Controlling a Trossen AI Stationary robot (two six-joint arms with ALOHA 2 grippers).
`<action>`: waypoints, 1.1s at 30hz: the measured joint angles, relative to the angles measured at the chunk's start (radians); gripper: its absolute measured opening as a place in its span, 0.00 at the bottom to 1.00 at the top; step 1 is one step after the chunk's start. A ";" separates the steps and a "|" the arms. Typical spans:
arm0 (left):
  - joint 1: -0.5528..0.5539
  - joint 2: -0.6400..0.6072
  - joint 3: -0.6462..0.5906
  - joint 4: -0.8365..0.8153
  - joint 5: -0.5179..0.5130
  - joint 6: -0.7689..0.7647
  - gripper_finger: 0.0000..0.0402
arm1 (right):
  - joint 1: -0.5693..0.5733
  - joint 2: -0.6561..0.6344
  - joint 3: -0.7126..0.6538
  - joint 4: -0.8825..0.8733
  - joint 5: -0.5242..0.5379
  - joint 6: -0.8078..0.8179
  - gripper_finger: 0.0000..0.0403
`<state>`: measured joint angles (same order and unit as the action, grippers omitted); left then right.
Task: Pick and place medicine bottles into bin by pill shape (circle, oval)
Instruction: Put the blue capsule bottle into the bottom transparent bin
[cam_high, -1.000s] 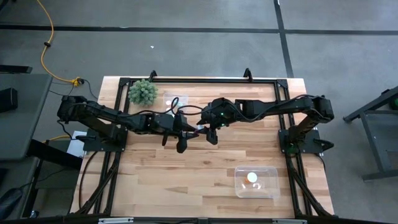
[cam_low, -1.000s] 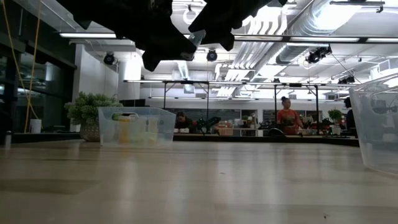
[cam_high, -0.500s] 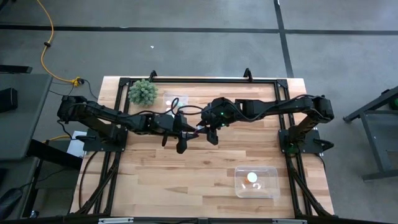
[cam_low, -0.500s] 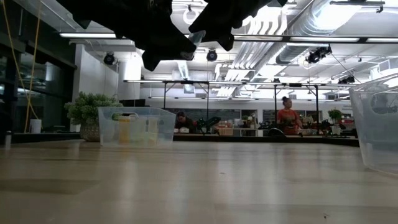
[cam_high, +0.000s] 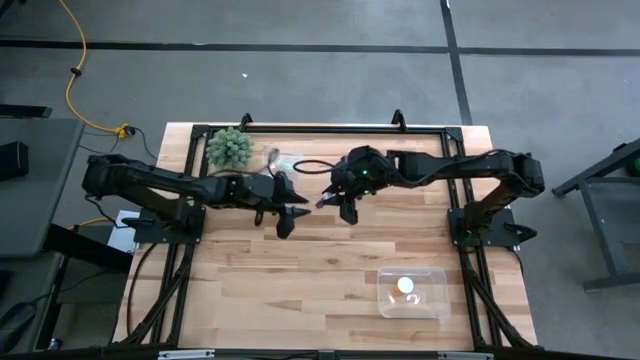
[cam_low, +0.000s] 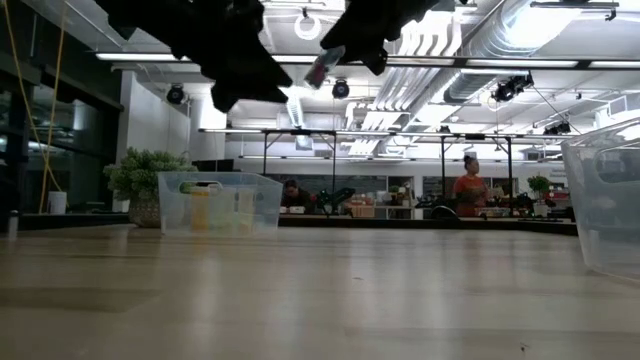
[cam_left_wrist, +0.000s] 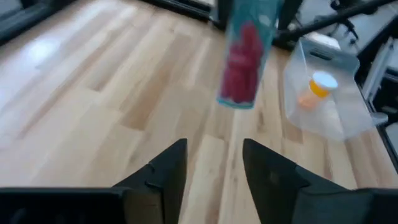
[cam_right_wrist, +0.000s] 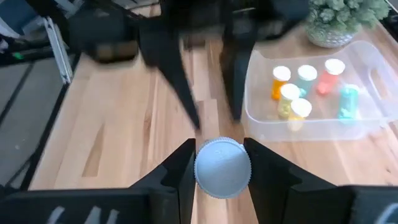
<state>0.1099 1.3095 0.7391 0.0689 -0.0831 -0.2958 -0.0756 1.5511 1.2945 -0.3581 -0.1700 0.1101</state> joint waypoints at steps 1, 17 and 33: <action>0.006 -0.021 0.001 -0.023 -0.002 0.001 0.37 | -0.004 -0.009 0.000 -0.018 0.000 -0.010 0.26; -0.005 -0.311 0.002 -0.238 -0.129 -0.042 0.46 | 0.242 -0.227 -0.079 -0.490 0.053 0.227 0.26; 0.002 -0.298 0.002 -0.169 -0.170 -0.086 0.46 | 0.923 -0.259 -0.170 -0.638 0.305 1.016 0.26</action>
<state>0.1120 1.0119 0.7410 -0.1005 -0.2533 -0.3822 0.8476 1.2925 1.1248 -0.9965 0.1347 1.1260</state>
